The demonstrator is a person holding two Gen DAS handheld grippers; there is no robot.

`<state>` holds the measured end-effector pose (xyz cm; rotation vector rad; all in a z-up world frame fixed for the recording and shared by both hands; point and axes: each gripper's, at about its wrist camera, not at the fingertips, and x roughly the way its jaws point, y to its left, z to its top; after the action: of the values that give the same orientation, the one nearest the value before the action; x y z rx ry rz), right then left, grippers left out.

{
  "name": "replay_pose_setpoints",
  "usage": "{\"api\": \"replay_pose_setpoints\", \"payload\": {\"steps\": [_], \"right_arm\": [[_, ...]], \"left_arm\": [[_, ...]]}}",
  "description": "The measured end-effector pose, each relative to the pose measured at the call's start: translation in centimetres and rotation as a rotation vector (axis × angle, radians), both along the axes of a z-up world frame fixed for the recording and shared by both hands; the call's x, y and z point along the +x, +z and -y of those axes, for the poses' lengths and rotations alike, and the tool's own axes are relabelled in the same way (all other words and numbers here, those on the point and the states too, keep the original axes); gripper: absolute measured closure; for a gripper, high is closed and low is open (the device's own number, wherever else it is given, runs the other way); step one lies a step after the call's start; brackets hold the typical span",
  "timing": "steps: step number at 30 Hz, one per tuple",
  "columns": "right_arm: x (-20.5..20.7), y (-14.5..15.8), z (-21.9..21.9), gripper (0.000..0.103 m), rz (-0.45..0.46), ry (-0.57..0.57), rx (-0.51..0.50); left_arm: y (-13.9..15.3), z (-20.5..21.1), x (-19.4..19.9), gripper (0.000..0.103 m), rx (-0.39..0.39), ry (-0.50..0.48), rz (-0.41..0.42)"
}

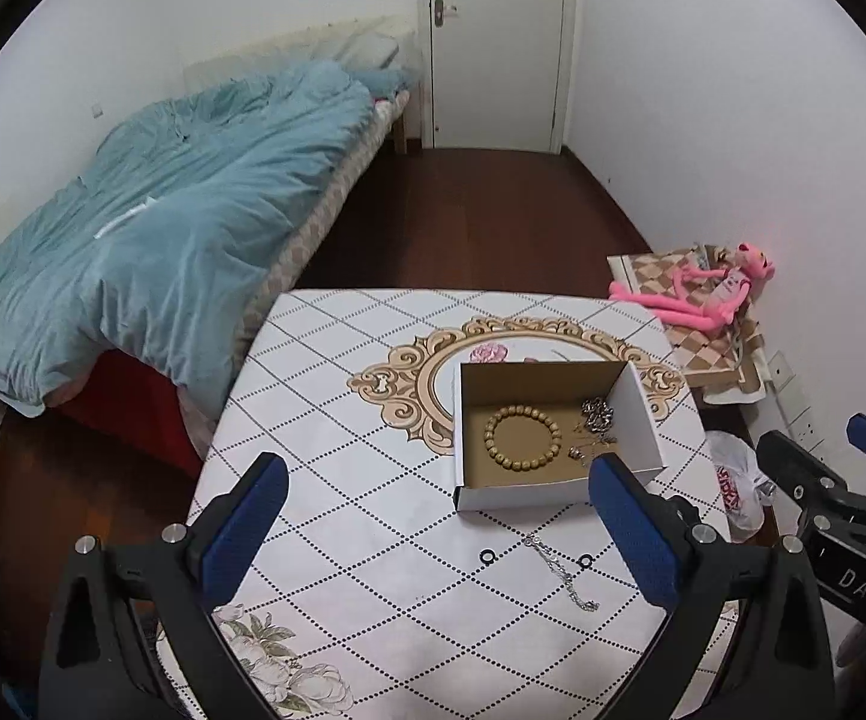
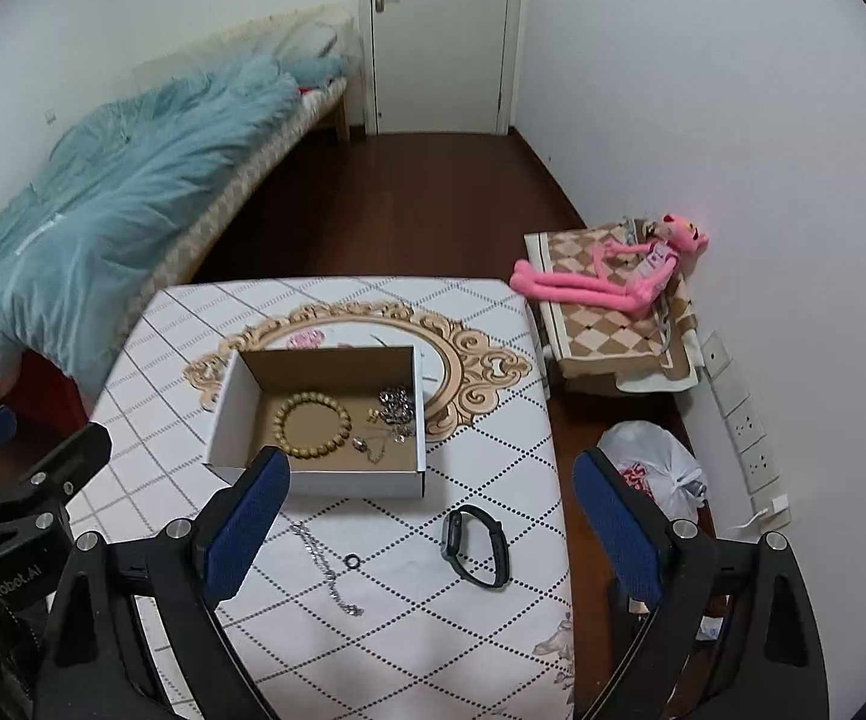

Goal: Organize jewelry
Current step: 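Lift both open grippers out of the box and back away, then reach the right gripper to the thin silver chain bracelet and grasp it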

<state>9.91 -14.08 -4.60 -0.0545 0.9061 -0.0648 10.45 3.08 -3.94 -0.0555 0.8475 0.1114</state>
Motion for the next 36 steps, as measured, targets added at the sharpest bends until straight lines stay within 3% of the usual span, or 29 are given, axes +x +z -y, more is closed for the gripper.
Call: {"api": "replay_pose_setpoints", "payload": {"steps": [5, 8, 12, 18, 20, 26, 30, 33, 34, 36], "right_arm": [[-1.3, 1.3, 0.3, 0.006, 0.019, -0.007, 0.039], [-1.6, 0.6, 0.7, 0.006, -0.002, -0.02, 0.053], [-1.9, -2.9, 1.2, 0.006, -0.08, -0.026, 0.077], [-3.0, -12.3, 0.2, 0.007, -0.229, 0.023, 0.15], [-3.1, -15.2, -0.2, 0.025, -0.264, 0.043, 0.169], [-2.9, -20.9, -1.8, 0.046, -0.309, 0.089, 0.172], [-3.2, -21.5, -3.4, 0.057, -0.259, 0.131, 0.083], [-3.5, -21.5, -4.4, 0.091, -0.233, 0.175, 0.027], [-3.7, -21.5, -4.6, 0.096, -0.236, 0.181, 0.018], [-4.1, -21.4, -4.7, 0.099, -0.238, 0.191, 0.01]], "left_arm": [[0.4, -0.2, -1.0, 0.001, -0.023, 0.001, -0.001], [-0.3, -0.4, -1.2, 0.001, -0.029, 0.008, -0.018], [-2.9, -0.6, -1.4, 0.001, -0.019, 0.025, -0.065], [-9.0, -0.6, -1.5, 0.001, 0.037, 0.047, -0.187], [-11.2, -0.9, -1.7, 0.001, 0.053, 0.054, -0.235], [-14.7, -2.1, -2.3, 0.001, 0.076, 0.077, -0.316], [-15.7, -2.7, -2.2, 0.001, 0.081, 0.083, -0.333], [-16.1, -2.9, -1.9, 0.001, 0.075, 0.082, -0.342], [-16.1, -2.8, -1.7, 0.001, 0.072, 0.079, -0.344], [-16.3, -2.6, -1.4, 0.001, 0.068, 0.072, -0.346]]}}
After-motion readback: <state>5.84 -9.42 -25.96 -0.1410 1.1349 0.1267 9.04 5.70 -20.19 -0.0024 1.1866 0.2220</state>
